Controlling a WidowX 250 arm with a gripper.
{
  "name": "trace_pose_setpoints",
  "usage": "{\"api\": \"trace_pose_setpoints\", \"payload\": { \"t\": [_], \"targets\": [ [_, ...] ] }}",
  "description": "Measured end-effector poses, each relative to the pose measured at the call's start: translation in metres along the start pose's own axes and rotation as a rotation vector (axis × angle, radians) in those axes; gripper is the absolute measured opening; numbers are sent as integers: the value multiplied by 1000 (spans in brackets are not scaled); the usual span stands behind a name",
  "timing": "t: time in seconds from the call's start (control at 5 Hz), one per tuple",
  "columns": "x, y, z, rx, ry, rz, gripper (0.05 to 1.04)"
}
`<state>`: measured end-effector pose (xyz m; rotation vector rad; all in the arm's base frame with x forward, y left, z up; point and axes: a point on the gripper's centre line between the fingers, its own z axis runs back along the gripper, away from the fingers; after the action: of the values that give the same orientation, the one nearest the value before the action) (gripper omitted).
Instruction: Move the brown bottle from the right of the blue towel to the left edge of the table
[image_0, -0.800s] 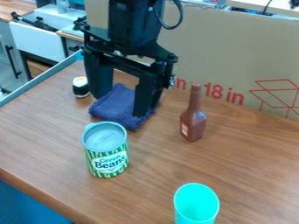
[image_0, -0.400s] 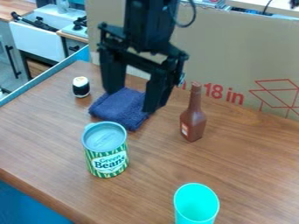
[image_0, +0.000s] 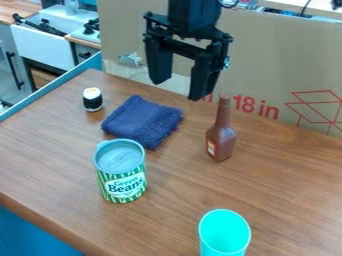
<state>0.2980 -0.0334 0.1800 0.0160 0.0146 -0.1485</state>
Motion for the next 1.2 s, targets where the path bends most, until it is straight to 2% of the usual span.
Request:
{"api": "trace_pose_setpoints", "payload": {
  "t": [0.2, 0.4, 0.8, 1.2],
  "targets": [
    [29, 1, -16, -1, 11, -57, 1001],
    [55, 5, -31, 19, 40, -78, 1001],
    [81, 5, -51, 14, 74, -116, 1001],
    [90, 0, -84, -12, 153, -106, 1001]
  ]
}}
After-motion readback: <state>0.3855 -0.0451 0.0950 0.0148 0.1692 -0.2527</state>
